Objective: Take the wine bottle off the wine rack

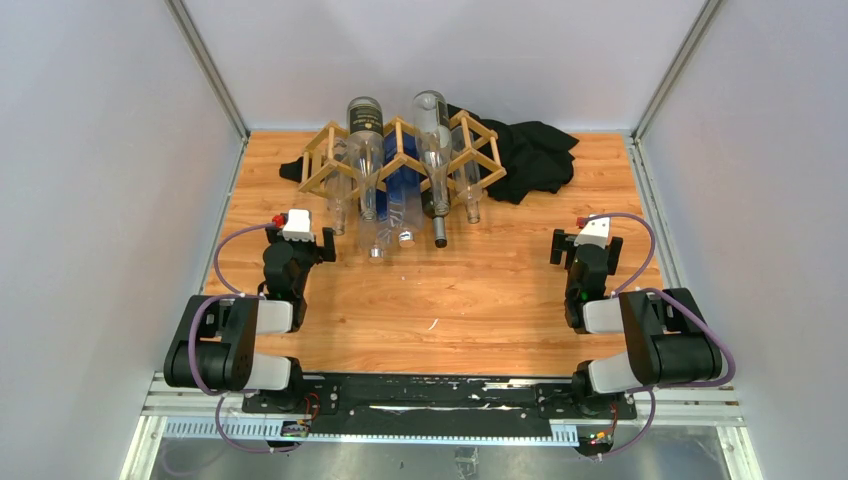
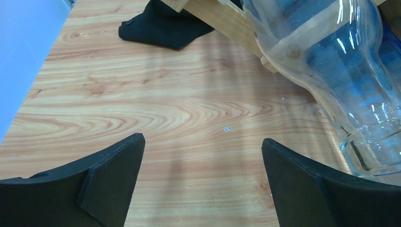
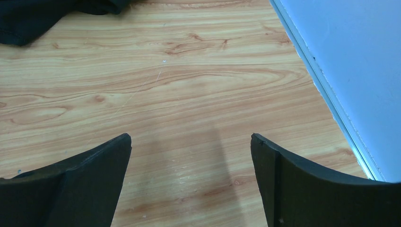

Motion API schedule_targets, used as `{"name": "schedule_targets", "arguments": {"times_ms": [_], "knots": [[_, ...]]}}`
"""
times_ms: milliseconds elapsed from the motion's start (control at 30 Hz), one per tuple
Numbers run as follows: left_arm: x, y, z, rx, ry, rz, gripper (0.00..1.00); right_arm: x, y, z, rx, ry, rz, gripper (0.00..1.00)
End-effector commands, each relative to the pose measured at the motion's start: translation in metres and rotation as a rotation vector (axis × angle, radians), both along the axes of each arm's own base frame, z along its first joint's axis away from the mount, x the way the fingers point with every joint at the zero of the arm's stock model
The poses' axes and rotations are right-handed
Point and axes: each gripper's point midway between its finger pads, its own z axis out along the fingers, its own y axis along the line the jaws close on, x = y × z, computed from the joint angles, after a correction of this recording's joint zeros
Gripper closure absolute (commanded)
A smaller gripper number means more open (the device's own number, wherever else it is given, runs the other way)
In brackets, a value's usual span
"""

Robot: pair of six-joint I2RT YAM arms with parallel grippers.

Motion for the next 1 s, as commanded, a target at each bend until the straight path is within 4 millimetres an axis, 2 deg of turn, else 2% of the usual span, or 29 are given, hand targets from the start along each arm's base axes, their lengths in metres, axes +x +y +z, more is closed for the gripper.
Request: {"name": "schedule_targets", "arguments": {"times_ms": [0, 633, 767, 800, 833, 900, 967], "knots": [[0.003, 0.002, 0.006, -0.002, -0.024, 0.009, 0.00, 0.001, -0.003, 0.001, -0.006, -0.005, -0.011, 0.00], [0.003, 0.001, 0.006, 0.002, -0.025, 0.006, 0.00, 0.001, -0.003, 0.001, -0.007, -0.005, -0.011, 0.00], [0.007, 0.007, 0.015, -0.003, 0.001, 0.041, 0.00, -0.001, -0.005, 0.016, -0.020, -0.039, -0.033, 0.00], [0.012, 0.008, 0.022, 0.001, 0.017, 0.048, 0.00, -0.006, -0.012, 0.022, -0.015, -0.040, -0.091, 0.00], [0.010, 0.008, 0.019, 0.011, 0.060, 0.045, 0.00, -0.012, -0.019, 0.025, 0.003, -0.028, -0.148, 0.00], [0.013, 0.010, 0.027, 0.036, 0.094, 0.042, 0.00, -0.024, -0.033, 0.043, 0.045, -0.050, -0.263, 0.00], [0.011, 0.012, 0.033, 0.051, 0.124, 0.039, 0.00, -0.026, -0.030, 0.065, 0.073, -0.068, -0.248, 0.00]]}}
